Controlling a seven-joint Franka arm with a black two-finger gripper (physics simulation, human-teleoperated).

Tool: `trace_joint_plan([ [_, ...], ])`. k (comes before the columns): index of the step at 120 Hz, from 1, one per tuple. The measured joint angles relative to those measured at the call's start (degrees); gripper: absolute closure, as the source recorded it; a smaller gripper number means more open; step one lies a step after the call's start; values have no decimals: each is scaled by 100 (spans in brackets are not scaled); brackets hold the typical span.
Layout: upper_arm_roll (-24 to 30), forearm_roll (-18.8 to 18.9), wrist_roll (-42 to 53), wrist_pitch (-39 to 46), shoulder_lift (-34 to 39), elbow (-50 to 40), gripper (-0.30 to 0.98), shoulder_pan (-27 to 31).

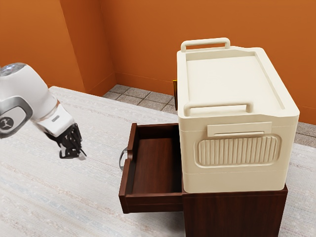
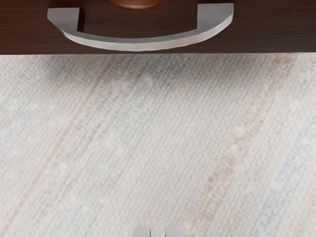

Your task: Push the drawer handle with one arm to close the drawer

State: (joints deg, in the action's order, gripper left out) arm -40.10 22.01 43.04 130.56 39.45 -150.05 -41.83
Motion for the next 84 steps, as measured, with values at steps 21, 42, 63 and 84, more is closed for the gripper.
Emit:
trace_joint_plan([
  [21, -75, -8, 159, 518, -295, -12, 78, -236],
  [42, -84, -54, 272, 936, -617, -47, 78, -407],
  [63, -144, -114, 355, 1303, -871, -88, 78, -521],
  [84, -156, -275, 420, 1658, -1162, -90, 79, -621],
])
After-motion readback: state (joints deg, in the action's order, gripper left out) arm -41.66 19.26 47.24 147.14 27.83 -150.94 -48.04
